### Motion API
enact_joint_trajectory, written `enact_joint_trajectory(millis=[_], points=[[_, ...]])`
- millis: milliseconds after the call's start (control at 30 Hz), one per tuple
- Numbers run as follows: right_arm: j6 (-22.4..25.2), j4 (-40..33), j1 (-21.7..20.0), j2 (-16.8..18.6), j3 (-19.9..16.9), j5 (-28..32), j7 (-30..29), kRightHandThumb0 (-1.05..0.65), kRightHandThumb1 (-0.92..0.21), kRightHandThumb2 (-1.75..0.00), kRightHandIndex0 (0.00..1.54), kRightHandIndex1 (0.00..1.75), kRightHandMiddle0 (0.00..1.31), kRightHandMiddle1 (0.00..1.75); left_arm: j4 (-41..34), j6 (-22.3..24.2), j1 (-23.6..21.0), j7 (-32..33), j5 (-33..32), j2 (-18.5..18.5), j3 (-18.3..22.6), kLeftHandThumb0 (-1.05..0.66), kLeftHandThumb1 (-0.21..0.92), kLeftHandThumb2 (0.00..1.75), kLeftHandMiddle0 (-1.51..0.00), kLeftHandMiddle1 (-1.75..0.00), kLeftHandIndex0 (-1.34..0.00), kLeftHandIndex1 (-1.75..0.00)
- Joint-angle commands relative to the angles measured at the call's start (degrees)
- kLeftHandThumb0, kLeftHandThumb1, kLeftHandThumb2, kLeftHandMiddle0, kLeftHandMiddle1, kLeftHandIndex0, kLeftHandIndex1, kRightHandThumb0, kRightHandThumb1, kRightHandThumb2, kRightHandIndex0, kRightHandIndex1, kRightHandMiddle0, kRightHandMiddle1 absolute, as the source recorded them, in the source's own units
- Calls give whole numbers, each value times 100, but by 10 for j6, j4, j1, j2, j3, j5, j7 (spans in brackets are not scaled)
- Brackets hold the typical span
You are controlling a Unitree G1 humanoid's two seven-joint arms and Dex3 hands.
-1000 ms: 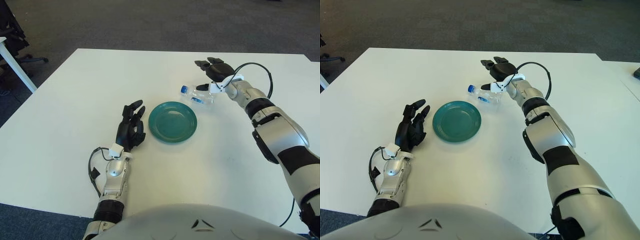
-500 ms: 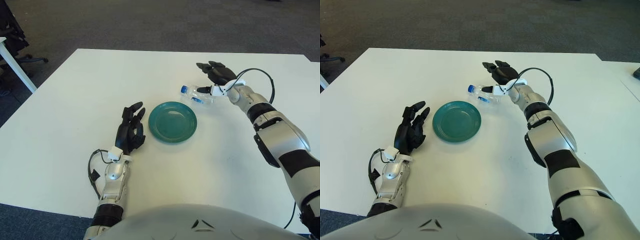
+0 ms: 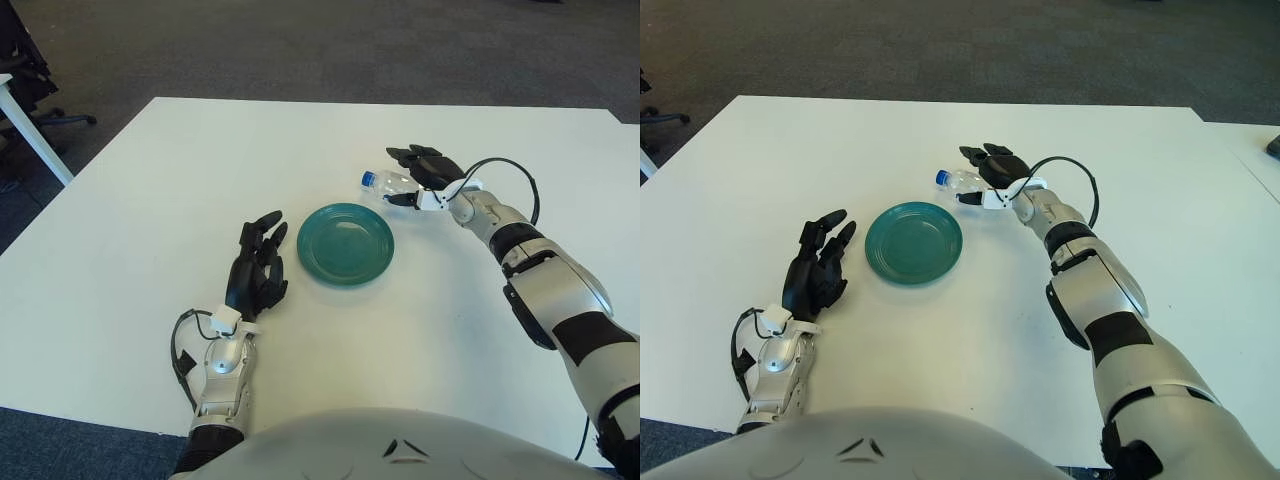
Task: Put the bottle into the plate.
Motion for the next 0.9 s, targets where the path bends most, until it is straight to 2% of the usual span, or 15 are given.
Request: enact_joint_trajectory(millis=[0,333,867], points=[[-1,-6,16,6,-2,12,-2,-105,-92,-51,3,0,1,5,23,-6,49,3,6,-1,-3,-80,92,63,-44,-8,0,-101],[8,-1,36,19,-1,13,7,-105,-92,-48,2,0,0,7,-3,-11,69,13,22,-6,-9,-81,92,67,-45,-9,0,-103],[1,2,52,16,7,20,16,-105,-92,-50,3,0,0,12,-22,-18,92,17,20,-15,-18,-82,92,66,-46,-9,-2,-104]])
